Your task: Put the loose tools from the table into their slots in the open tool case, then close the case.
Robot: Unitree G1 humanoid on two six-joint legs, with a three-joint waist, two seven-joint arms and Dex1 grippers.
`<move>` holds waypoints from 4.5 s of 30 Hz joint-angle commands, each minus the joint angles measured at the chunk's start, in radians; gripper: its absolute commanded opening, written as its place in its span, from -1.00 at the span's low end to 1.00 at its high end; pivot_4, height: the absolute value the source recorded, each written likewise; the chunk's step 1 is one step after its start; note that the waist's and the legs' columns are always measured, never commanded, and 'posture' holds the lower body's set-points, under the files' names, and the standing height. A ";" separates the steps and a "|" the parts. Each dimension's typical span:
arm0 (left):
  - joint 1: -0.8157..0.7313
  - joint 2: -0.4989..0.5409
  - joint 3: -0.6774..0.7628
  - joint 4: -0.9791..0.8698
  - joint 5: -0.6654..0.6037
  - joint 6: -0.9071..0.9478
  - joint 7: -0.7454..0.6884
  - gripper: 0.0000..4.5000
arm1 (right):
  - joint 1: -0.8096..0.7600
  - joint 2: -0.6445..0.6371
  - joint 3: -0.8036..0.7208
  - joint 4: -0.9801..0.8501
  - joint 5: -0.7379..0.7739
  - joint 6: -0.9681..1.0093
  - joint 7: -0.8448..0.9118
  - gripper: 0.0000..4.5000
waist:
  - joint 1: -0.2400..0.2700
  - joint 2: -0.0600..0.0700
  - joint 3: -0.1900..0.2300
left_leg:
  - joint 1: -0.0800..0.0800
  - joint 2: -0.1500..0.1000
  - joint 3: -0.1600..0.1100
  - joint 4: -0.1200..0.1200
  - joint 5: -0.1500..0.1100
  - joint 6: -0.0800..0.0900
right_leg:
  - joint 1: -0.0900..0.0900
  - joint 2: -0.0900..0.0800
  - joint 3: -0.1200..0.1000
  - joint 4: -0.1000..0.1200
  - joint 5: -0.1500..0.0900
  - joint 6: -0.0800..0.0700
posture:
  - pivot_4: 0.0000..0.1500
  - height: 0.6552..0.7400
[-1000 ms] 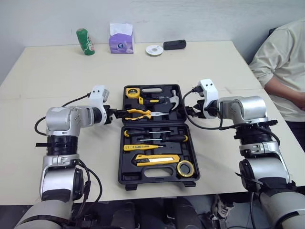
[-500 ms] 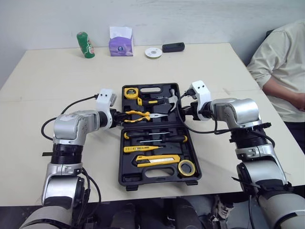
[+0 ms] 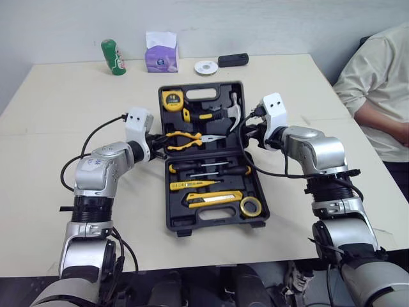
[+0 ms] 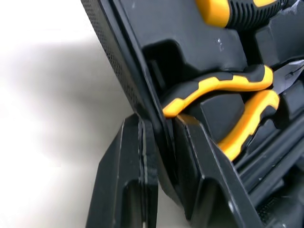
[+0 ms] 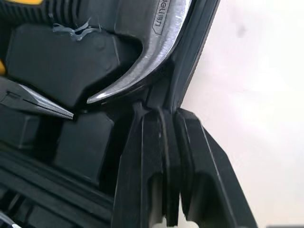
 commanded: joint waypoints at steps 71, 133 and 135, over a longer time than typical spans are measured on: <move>-0.358 0.072 -0.153 0.930 0.205 -0.777 -0.486 -1.00 | 0.975 -0.483 -0.078 -0.745 0.196 -0.399 0.592 -0.98 | 0.051 -0.012 0.006 | 0.009 0.001 0.003 0.003 -0.004 0.007 | 0.011 0.001 -0.006 -0.007 0.005 0.002 | 1.00 0.71; -0.345 -0.315 -0.438 0.575 0.261 -0.608 -0.657 -1.00 | 0.972 -0.467 -0.289 -0.653 0.129 -0.297 0.406 -0.98 | 0.050 -0.012 0.006 | 0.008 0.001 -0.001 0.011 -0.003 0.009 | 0.014 0.000 -0.002 -0.008 0.005 0.003 | 1.00 0.71; -0.349 -0.318 -0.485 0.645 0.323 -0.694 -0.653 -1.00 | 0.969 -0.460 -0.289 -0.656 0.130 -0.297 0.399 -0.98 | 0.050 -0.012 0.006 | 0.008 0.001 -0.001 0.011 -0.003 0.009 | 0.015 0.000 -0.002 -0.008 0.005 0.003 | 1.00 0.71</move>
